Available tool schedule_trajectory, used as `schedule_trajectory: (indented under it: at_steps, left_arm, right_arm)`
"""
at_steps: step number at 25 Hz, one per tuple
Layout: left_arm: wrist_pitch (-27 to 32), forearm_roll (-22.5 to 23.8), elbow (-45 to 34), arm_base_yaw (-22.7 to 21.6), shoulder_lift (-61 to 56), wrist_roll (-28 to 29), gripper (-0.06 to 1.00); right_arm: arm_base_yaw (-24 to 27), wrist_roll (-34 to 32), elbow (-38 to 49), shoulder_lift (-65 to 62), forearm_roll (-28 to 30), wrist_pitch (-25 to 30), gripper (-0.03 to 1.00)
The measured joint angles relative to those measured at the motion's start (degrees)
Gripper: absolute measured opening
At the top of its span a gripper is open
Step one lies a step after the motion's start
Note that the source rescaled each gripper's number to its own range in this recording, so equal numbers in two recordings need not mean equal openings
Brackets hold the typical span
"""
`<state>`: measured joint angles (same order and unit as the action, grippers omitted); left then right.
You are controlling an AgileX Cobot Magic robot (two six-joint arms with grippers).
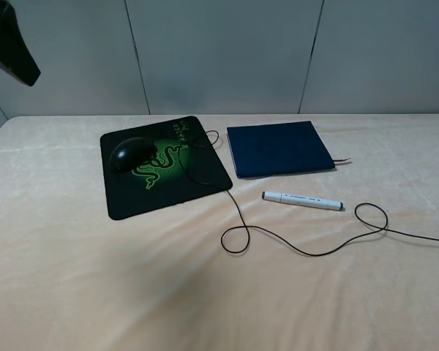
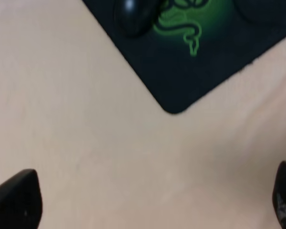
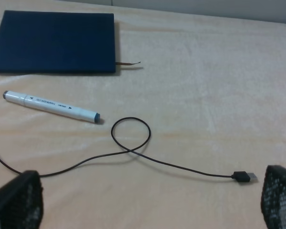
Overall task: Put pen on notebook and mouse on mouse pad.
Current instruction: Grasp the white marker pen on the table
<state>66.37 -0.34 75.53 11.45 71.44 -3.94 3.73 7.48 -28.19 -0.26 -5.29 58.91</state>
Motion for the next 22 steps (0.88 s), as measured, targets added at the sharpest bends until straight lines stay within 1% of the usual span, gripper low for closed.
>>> schedule_trajectory:
  at_steps: [9, 11, 12, 15, 17, 19, 22]
  left_arm:
    - [0.06, -0.25, -11.31, 0.00, -16.64, 0.00, 0.92]
    - [0.11, -1.05, -14.13, 0.00, -20.55, 0.00, 0.93]
    - [0.11, -1.73, -15.27, 0.00, -22.69, -0.05, 0.95]
    - [0.11, -4.47, -19.62, 0.00, -28.56, -0.50, 0.99]
    - [0.11, -6.35, -22.78, 0.00, -32.26, -0.67, 0.99]
    - [0.11, -7.09, -26.06, 0.00, -34.99, -0.73, 0.99]
    - [0.11, -6.96, -30.90, 0.00, -38.56, -0.73, 0.99]
  right_arm:
    - [0.00, 0.00, 0.00, 0.00, 0.00, 0.00, 1.00]
    - [0.00, 0.00, 0.00, 0.00, 0.00, 0.00, 1.00]
    - [0.00, 0.00, 0.00, 0.00, 0.00, 0.00, 1.00]
    - [0.00, 0.00, 0.00, 0.00, 0.00, 0.00, 1.00]
    - [0.00, 0.00, 0.00, 0.00, 0.00, 0.00, 1.00]
    - [0.00, 0.00, 0.00, 0.00, 0.00, 0.00, 1.00]
    - [0.00, 0.00, 0.00, 0.00, 0.00, 0.00, 1.00]
